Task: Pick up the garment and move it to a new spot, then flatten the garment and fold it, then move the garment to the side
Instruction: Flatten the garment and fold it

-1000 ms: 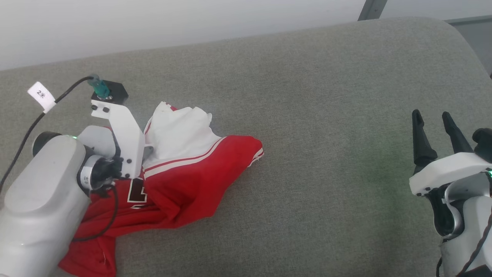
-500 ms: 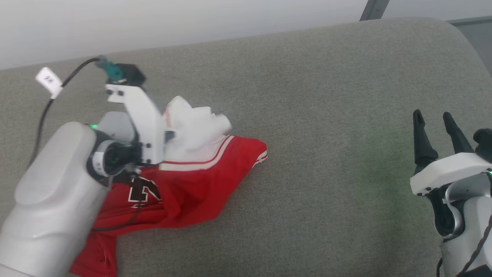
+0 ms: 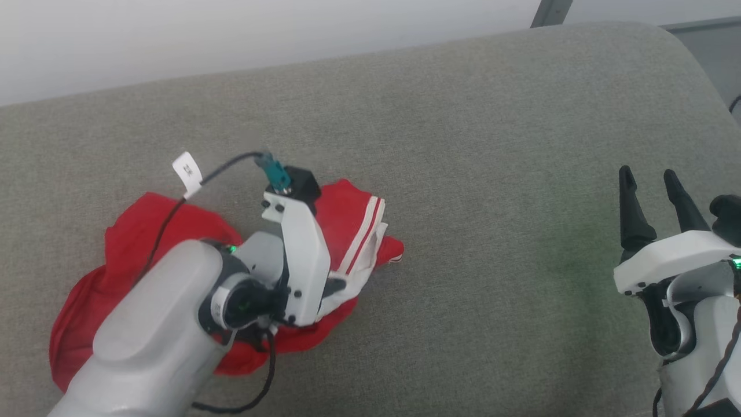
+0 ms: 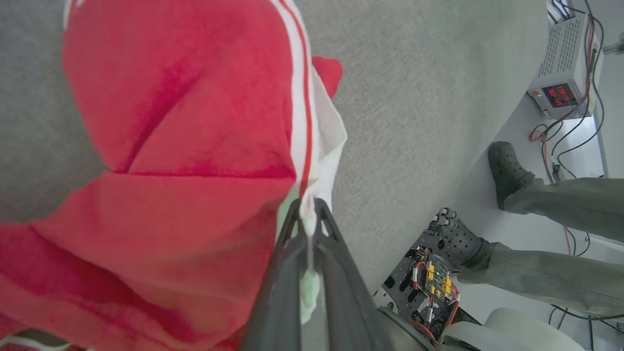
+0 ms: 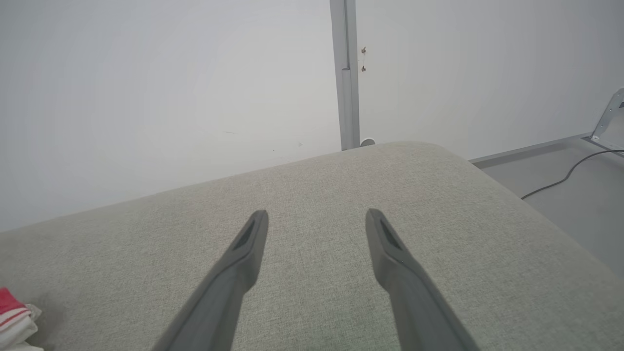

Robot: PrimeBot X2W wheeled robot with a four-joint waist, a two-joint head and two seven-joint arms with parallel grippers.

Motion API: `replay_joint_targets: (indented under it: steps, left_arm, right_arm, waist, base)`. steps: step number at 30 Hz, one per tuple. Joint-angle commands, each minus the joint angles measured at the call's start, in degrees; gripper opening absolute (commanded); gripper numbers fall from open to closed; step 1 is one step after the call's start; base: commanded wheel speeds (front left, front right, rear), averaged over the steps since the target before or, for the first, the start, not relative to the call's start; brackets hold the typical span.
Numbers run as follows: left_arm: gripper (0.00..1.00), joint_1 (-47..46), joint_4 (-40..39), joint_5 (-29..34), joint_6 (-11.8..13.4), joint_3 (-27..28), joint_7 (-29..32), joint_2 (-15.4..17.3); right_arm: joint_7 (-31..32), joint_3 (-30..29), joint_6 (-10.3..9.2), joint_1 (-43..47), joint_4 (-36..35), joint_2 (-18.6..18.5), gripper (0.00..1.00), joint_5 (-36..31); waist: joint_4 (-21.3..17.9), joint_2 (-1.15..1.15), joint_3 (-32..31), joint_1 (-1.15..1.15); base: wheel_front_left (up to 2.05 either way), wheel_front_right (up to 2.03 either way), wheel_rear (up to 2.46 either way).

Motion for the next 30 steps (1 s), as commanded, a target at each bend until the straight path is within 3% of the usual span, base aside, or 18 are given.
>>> replay_joint_targets:
  steps: [1, 2, 17, 30]
  left_arm:
    - [0.58, 0.9, 0.0, 0.9, 0.2, -0.5, 0.0, 0.5]
    - [1.0, 1.2, -0.1, 1.4, -0.2, -1.1, -0.1, 0.8]
    - [1.0, -3.8, -1.4, 4.2, -1.8, 0.2, -2.1, 3.6]
    - [0.97, -7.8, 13.3, 12.0, -5.3, -4.1, -8.3, 3.1]
  right_arm:
    - [-0.4, 0.2, -0.02, -0.5, 0.2, 0.3, 1.0, 0.4]
    - [-0.5, 0.3, -0.02, -0.5, 0.3, 0.3, 1.0, 0.4]
    - [-0.9, 1.1, -0.02, 0.7, 1.0, 0.5, 1.0, 0.8]
    - [-1.4, 2.5, -0.02, -1.2, -0.1, 0.7, 1.0, 1.6]
  waist:
    - [-0.2, 0.0, 0.0, 0.0]
    - [-0.3, 0.0, 0.1, 0.0]
    - [-1.9, 0.0, -1.6, 0.0]
    - [-4.7, 0.0, 1.6, 0.0]
  base:
    - [0.0, 0.0, 0.0]
    - [0.0, 0.0, 0.0]
    - [0.0, 0.0, 0.0]
    - [0.0, 0.0, 0.0]
